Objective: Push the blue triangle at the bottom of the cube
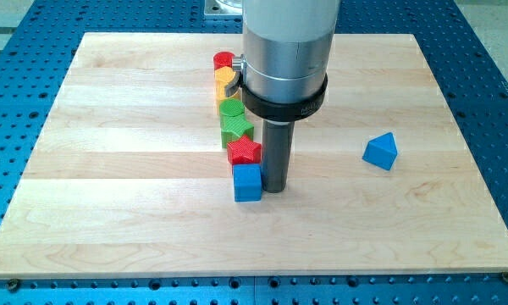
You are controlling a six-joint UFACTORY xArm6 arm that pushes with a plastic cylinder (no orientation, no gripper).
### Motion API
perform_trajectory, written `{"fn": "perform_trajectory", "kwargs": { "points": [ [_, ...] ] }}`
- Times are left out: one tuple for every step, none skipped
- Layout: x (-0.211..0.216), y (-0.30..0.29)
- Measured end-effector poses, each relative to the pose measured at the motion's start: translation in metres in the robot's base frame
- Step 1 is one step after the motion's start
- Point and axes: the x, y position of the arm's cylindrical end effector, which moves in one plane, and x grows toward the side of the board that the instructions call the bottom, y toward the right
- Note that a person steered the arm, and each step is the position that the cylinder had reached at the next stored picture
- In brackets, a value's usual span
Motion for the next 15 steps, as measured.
{"fn": "perform_trajectory", "kwargs": {
  "points": [
    [0.003, 0.0],
    [0.046, 0.058],
    [0.032, 0.149],
    [0.014, 0.223],
    [-0.034, 0.225],
    [-0.048, 0.208],
    [-0.038, 0.183],
    [-0.032, 0.153],
    [-0.065, 0.154],
    [-0.061, 0.108],
    [-0.012, 0.093],
    [0.015, 0.095],
    [0.018, 0.072],
    [0.053, 0.072],
    [0.05, 0.039]
  ]
}}
